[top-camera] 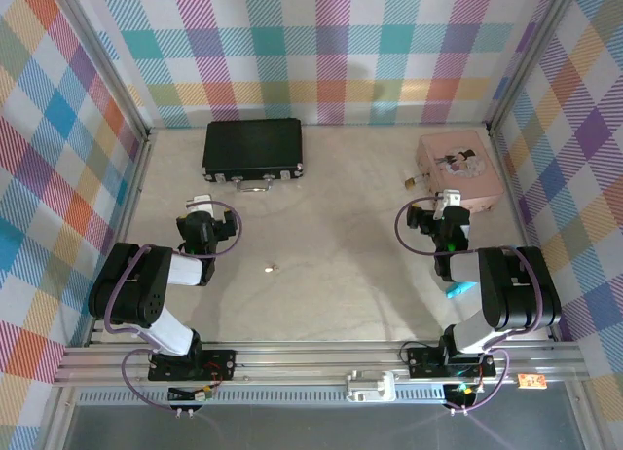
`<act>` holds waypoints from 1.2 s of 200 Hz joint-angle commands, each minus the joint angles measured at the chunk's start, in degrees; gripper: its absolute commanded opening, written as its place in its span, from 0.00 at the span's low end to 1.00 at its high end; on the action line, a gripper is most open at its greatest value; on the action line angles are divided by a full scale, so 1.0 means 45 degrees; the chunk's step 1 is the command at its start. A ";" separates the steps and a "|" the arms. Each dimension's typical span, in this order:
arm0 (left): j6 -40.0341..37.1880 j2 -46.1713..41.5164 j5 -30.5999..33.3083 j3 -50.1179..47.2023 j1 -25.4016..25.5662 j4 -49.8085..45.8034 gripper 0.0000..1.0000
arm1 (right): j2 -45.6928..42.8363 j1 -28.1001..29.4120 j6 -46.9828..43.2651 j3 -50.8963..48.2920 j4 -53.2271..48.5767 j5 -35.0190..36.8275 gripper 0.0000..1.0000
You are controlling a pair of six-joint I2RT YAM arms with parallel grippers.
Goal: Unlock a padlock with a key
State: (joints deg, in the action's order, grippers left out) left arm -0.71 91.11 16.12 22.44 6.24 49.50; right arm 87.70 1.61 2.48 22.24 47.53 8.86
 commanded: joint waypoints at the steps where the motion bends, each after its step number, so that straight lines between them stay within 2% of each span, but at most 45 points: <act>1: 0.0132 -0.0208 0.0187 0.0170 0.0013 0.0095 1.00 | 0.0042 0.0064 -0.0049 0.0119 0.0288 -0.0197 0.99; 155: 0.0129 -0.0212 0.0170 0.0151 0.0012 0.0095 1.00 | 0.0006 0.0058 -0.0073 0.0078 0.0362 -0.0205 0.99; 171: 0.0119 -0.0251 0.0187 0.0098 0.0014 0.0177 1.00 | -0.0330 0.0091 -0.0033 0.0348 -0.0467 -0.0057 0.99; 187: 0.0165 -0.0465 0.0764 0.0053 0.0131 0.0101 1.00 | -0.0534 0.0221 -0.0219 0.0388 -0.0553 -0.0009 0.99; 195: 0.0131 -0.0612 0.0616 0.0004 0.0119 0.0017 1.00 | -0.0923 0.0351 -0.0224 0.0534 -0.1198 0.0397 0.99; 217: -0.0264 -0.0801 0.0962 -0.0041 0.0463 0.0108 1.00 | -0.2471 0.0395 0.0251 0.1629 -0.4712 0.0783 0.99; 240: -0.0232 -0.2443 0.1898 0.1092 0.0744 -0.3062 1.00 | -0.3626 0.0385 0.1517 0.2673 -0.7512 0.1142 0.99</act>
State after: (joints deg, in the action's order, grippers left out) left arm -1.08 87.22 19.94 22.59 8.14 47.09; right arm 77.10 3.09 3.77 28.49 29.30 11.27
